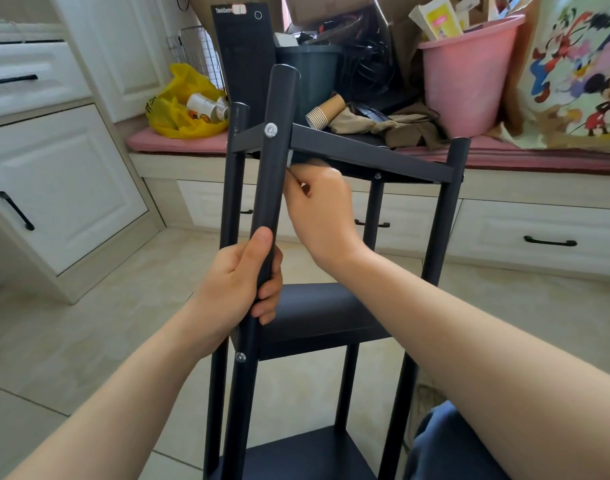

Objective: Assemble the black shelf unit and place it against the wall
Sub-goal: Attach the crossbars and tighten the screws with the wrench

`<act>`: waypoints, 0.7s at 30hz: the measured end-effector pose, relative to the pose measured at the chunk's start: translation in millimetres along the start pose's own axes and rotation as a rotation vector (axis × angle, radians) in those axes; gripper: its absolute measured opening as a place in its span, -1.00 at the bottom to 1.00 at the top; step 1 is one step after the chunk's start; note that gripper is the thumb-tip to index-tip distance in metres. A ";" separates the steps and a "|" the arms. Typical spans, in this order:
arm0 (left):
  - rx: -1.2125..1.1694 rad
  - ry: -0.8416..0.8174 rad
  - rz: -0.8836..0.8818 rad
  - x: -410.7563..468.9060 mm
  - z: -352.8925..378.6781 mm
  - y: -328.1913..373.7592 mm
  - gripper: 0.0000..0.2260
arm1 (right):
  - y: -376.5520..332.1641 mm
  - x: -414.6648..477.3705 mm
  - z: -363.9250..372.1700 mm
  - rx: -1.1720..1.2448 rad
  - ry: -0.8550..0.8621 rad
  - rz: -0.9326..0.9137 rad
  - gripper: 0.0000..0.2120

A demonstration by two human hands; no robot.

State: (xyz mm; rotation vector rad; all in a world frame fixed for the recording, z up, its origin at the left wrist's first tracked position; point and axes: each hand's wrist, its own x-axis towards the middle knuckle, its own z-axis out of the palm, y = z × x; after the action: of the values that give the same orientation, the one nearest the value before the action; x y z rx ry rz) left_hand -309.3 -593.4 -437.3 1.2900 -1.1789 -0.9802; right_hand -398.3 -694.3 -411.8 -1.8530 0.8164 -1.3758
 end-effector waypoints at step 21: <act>0.002 0.009 -0.031 2.1 -5.9 -0.9 -0.51 | 7.3 5.2 10.7 -0.027 0.024 -0.011 -0.64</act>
State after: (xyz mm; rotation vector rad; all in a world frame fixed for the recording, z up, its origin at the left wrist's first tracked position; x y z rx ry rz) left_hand -303.1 -594.5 -437.6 1.3165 -1.1565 -0.9943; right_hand -387.3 -701.1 -417.3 -1.8671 0.8418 -1.4023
